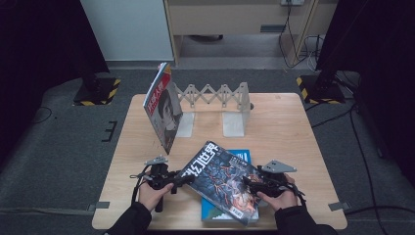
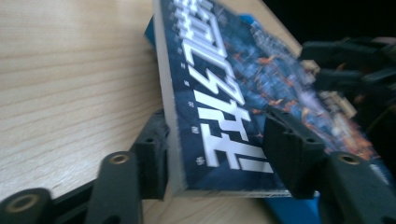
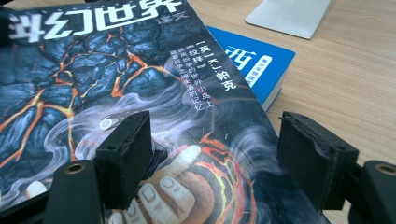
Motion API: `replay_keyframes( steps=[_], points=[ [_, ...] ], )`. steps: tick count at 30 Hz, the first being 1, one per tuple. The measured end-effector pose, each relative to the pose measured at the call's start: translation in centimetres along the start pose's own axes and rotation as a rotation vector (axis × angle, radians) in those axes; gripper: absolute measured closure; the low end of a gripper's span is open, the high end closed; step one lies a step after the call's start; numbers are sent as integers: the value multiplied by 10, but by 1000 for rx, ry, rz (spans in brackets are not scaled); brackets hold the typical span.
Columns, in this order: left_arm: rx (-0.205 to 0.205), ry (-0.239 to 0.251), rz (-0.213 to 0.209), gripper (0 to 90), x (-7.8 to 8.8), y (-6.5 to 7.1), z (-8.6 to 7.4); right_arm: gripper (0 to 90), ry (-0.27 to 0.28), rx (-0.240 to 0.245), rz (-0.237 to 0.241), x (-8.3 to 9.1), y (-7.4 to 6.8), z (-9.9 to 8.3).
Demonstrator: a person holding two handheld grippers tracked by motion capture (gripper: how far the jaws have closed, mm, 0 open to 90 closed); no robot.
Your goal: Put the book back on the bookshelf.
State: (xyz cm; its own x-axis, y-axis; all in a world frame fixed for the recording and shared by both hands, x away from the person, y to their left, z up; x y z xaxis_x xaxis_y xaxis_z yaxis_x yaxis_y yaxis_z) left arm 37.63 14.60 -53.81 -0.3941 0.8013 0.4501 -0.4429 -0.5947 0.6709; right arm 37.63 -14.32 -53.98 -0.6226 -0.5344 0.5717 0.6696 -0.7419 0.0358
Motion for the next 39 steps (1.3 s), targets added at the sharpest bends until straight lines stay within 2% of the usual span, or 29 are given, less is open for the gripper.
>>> replay_keyframes(
  steps=[2,4,9,12,15,18,23,26,29,33,35,36,39],
  points=[
    [7,12,-24,481,2,4,1,260,1,-8,2,0,1,0],
    [2,10,-25,481,2,7,1,257,3,-10,1,0,1,-1],
    [29,5,-30,479,-1,9,2,253,4,-15,1,-1,1,-1],
    [37,-14,-33,464,-8,11,1,252,5,-10,2,-1,1,-1],
    [14,-51,-44,465,-15,14,-2,252,5,-10,1,-1,1,-1],
    [1,-47,-54,467,-15,16,-2,252,5,-11,2,-1,1,-1],
    [29,-42,-70,519,-12,19,1,251,5,-11,1,-1,1,0],
    [64,-47,-74,533,-11,19,3,251,4,-11,0,-1,1,0],
    [66,-42,-63,529,-12,17,5,252,6,-11,0,-1,1,0],
    [102,-30,-57,508,-14,14,7,253,7,-5,-1,-2,1,0],
    [96,-38,-54,507,-14,14,7,253,7,-7,-2,-2,1,0],
    [98,-43,-54,548,-14,14,6,253,7,-7,-1,-2,1,0],
    [110,-51,-60,571,-14,14,6,253,7,-10,0,-2,1,0]
  ],
)
Point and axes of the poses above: each handheld gripper's, and its own axes: x roughly backward along the jaws, z roughly out of its top, y roughly to its right, the point moved 7 cm from there along -x, roughly forward along the jaws, and after that the axes turned 10 degrees about x, right-handed, at the moved point
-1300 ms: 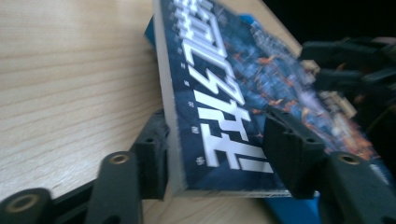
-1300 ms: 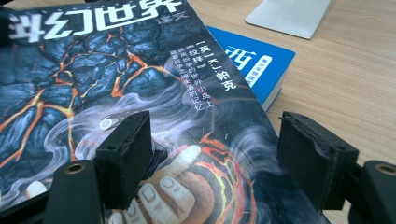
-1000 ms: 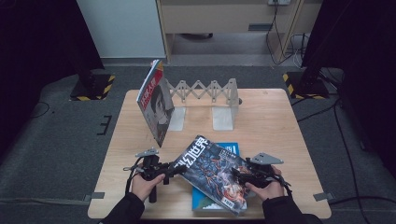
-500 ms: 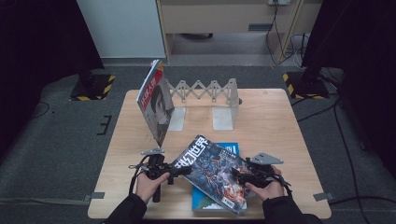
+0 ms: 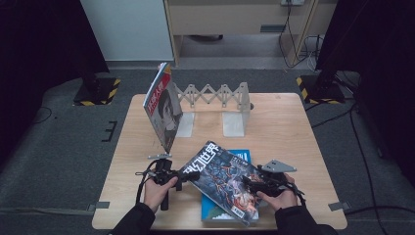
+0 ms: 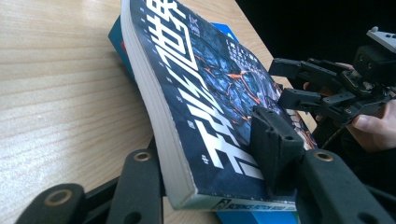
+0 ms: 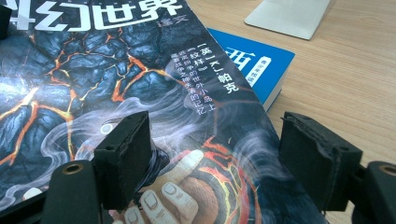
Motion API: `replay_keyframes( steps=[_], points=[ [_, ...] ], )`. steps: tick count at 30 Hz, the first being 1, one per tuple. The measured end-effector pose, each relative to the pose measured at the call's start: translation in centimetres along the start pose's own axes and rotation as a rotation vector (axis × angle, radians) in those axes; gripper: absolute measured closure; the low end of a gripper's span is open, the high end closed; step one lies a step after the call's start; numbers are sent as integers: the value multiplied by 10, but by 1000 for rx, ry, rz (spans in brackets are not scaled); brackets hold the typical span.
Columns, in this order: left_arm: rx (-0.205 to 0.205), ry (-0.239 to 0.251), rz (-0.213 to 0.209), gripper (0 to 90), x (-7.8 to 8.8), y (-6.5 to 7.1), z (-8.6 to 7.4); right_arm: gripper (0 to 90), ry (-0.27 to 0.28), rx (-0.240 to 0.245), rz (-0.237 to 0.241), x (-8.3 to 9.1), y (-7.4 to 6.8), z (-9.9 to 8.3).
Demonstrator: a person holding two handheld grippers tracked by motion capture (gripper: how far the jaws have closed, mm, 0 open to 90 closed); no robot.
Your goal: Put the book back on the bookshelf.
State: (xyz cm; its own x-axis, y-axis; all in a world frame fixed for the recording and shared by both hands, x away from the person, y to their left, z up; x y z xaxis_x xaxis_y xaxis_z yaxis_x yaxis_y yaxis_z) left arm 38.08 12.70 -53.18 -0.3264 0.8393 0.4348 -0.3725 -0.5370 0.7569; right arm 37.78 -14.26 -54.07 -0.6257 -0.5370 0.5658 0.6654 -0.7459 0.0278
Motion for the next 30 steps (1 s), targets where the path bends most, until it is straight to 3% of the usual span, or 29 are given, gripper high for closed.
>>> replay_keyframes(
  steps=[9,14,23,30],
  points=[
    [-11,27,-7,643,8,16,7,276,2,9,3,1,1,1],
    [6,80,-11,689,20,30,16,297,19,-19,6,3,4,3],
    [15,142,-7,738,41,40,34,297,15,-38,-20,6,13,2],
    [16,198,-38,776,59,54,46,292,17,-52,-39,8,21,1]
  ],
)
Point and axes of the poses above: each handheld gripper's, and its own axes: x roughly backward along the jaws, z roughly out of its top, y roughly to its right, the point moved 7 cm from there along -x, roughly forward along the jaws, and after that the axes turned 10 degrees about x, right-handed, at the moved point
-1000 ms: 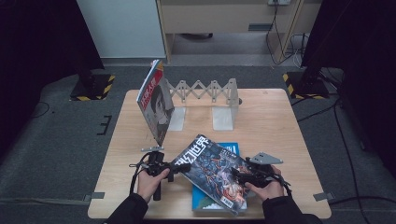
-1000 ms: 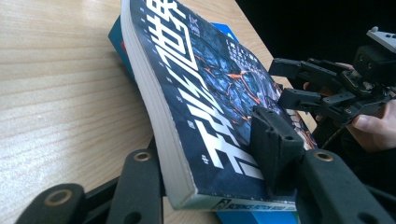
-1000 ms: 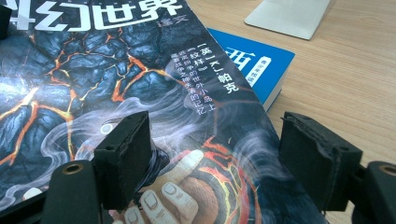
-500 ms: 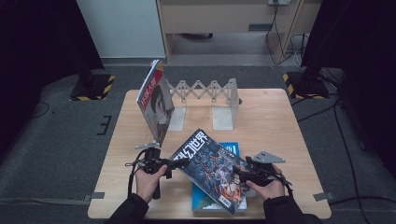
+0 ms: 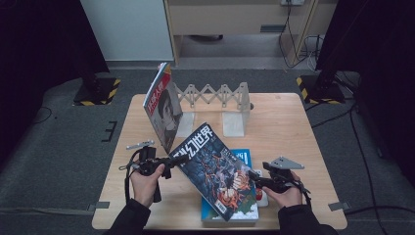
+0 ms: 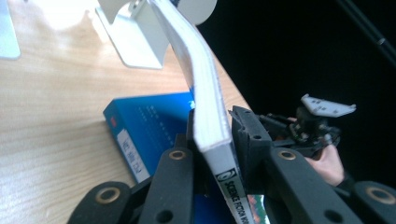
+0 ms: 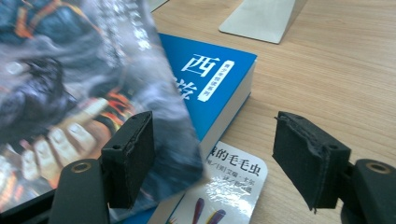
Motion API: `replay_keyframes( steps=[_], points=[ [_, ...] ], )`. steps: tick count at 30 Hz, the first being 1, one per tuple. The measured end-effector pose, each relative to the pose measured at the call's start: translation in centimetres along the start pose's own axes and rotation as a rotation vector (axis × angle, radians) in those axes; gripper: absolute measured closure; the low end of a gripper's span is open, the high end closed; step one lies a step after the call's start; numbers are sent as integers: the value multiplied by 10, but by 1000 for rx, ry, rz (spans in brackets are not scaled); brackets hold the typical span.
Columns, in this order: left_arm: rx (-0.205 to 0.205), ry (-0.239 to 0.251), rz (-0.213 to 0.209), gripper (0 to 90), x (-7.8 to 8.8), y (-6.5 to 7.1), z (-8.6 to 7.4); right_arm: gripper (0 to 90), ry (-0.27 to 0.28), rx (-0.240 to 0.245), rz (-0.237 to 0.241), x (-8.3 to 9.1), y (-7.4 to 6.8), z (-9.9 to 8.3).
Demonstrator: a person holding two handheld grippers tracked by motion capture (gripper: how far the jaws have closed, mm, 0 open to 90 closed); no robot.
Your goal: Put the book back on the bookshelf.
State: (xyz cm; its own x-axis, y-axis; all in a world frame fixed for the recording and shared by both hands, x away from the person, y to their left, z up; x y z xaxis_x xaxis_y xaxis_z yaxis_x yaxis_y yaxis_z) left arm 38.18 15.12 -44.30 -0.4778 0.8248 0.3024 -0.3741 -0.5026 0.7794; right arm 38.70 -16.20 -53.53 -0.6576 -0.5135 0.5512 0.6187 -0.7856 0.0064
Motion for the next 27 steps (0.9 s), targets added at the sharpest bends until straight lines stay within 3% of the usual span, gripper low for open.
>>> replay_keyframes(
  steps=[2,13,21,27],
  points=[
    [14,17,-9,789,5,5,4,292,-3,0,-7,1,3,-1],
    [-12,69,-51,814,20,27,24,296,-16,-10,-41,2,13,-4],
    [-75,109,-36,815,23,45,40,297,-15,-27,-70,6,24,-6],
    [-138,141,9,815,29,58,53,296,-17,-35,-88,9,31,-7]
  ],
)
Point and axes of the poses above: each handheld gripper's, and its own axes: x roughly backward along the jaws, z roughly out of its top, y roughly to its right, the point moved 7 cm from there along -x, roughly forward along the jaws, and after that the axes turned 10 degrees about x, right-handed, at the moved point
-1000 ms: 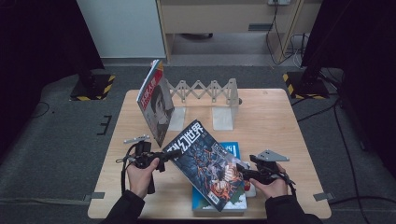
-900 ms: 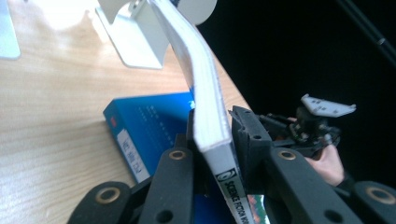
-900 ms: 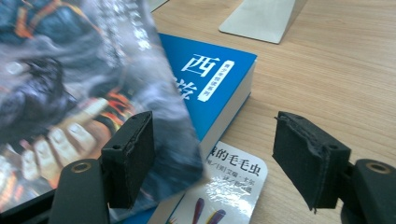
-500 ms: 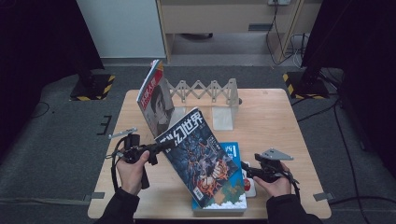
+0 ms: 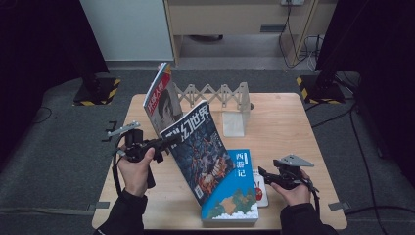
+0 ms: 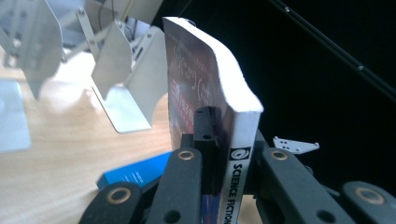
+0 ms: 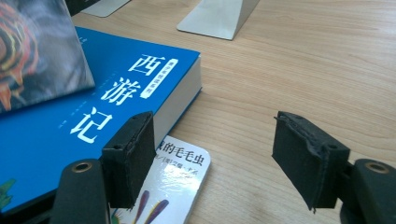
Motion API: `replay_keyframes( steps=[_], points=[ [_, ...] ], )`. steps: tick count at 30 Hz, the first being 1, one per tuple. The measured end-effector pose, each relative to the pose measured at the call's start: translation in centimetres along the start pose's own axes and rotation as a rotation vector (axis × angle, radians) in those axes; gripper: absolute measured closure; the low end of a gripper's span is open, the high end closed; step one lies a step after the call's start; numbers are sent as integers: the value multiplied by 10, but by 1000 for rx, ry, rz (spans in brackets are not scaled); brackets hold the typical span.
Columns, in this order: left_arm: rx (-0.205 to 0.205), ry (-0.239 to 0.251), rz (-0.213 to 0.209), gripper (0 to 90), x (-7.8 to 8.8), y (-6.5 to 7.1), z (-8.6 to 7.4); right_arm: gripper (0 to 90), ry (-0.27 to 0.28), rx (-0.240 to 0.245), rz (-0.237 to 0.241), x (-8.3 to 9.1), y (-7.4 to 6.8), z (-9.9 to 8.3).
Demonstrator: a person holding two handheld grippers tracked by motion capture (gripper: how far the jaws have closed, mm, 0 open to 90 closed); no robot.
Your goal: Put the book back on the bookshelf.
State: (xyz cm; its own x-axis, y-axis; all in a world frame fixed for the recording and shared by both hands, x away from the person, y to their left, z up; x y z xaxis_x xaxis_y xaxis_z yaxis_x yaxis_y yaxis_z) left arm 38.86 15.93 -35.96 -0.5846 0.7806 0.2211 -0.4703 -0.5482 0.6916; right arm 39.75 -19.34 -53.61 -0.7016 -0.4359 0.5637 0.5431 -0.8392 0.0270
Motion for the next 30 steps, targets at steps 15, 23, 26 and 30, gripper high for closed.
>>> replay_keyframes(
  steps=[15,23,26,30],
  points=[
    [-100,106,123,816,22,4,43,299,-8,0,-22,2,11,-3],
    [-132,156,226,816,32,-9,66,300,-14,-5,-28,1,13,-4],
    [-146,177,261,816,34,-11,75,301,-17,2,-29,1,15,-5],
    [-169,200,294,816,30,-12,87,303,-21,0,-32,1,17,-6]
  ],
)
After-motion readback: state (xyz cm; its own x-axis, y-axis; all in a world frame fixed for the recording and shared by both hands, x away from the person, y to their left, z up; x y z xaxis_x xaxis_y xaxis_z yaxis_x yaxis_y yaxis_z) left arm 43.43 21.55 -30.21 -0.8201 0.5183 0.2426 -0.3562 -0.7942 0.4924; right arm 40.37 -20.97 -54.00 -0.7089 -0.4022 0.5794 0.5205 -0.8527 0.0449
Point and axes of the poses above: each handheld gripper's, and its own axes: x roughly backward along the jaws, z roughly out of its top, y roughly to its right, the point moved 7 cm from there along -x, roughly forward along the jaws, and after that the axes turned 10 degrees about x, right-handed, at the moved point
